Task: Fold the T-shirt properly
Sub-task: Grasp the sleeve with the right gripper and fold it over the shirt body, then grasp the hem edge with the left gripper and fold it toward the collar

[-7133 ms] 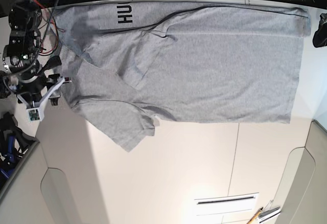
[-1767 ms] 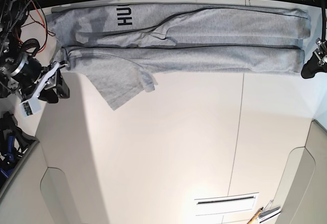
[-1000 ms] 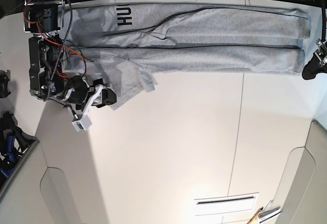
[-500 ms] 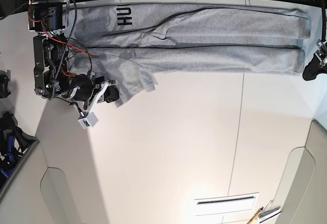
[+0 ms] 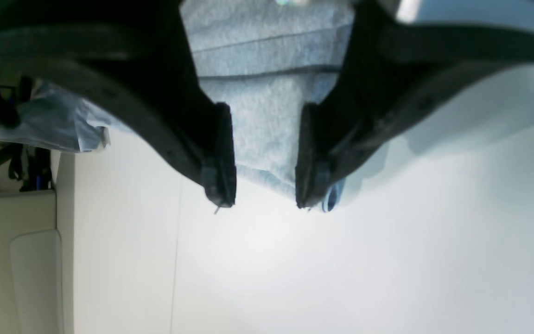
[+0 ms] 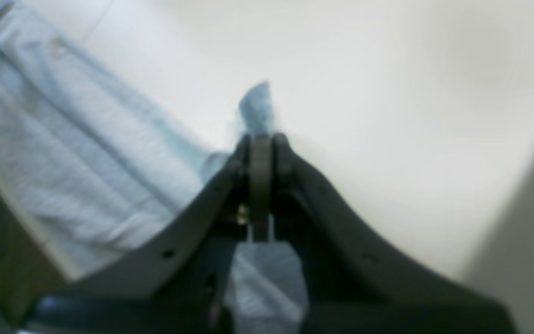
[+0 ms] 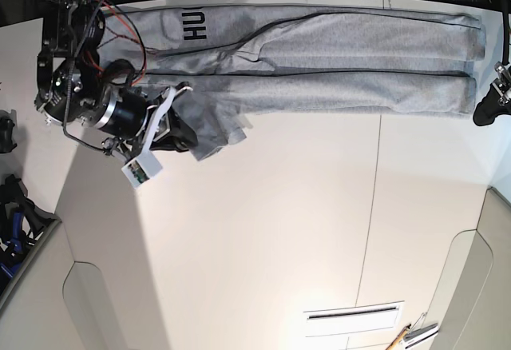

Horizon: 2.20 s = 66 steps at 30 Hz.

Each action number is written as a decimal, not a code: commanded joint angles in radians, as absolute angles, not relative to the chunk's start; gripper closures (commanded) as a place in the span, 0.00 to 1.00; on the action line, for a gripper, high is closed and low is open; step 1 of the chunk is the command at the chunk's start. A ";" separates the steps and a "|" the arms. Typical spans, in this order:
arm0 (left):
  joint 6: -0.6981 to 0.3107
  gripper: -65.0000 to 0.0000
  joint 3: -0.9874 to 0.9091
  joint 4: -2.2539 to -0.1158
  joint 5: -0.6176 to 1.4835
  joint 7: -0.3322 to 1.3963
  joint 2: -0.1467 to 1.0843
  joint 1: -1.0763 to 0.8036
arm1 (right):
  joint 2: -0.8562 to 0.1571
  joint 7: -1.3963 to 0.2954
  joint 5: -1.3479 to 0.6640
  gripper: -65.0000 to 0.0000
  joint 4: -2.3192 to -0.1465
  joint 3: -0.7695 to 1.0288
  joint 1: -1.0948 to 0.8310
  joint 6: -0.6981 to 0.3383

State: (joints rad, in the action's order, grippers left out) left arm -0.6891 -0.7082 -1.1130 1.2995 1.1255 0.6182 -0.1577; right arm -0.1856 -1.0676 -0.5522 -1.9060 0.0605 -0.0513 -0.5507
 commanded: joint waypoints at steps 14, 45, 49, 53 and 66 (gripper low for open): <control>-0.698 0.61 -0.717 -1.130 1.320 1.108 0.648 -0.152 | -0.127 -1.060 -0.644 1.00 -1.964 0.063 -0.326 -0.555; -0.698 0.53 -0.773 -1.130 1.319 1.104 0.649 -0.157 | -0.127 -1.114 -0.673 0.58 -2.048 0.063 -0.339 -0.558; -0.698 0.53 -0.834 -1.130 1.320 1.103 0.649 -0.196 | -0.127 -1.109 -0.652 0.58 -2.144 0.064 -0.339 -0.558; -0.698 0.53 -0.858 -1.129 1.319 1.095 0.648 -0.265 | -0.127 -1.080 -0.619 0.58 -2.210 0.064 -0.338 -0.557; -0.698 0.53 -0.857 -1.129 1.192 0.995 0.522 -0.333 | -0.127 -1.044 -0.553 0.58 -2.217 0.064 -0.322 -0.554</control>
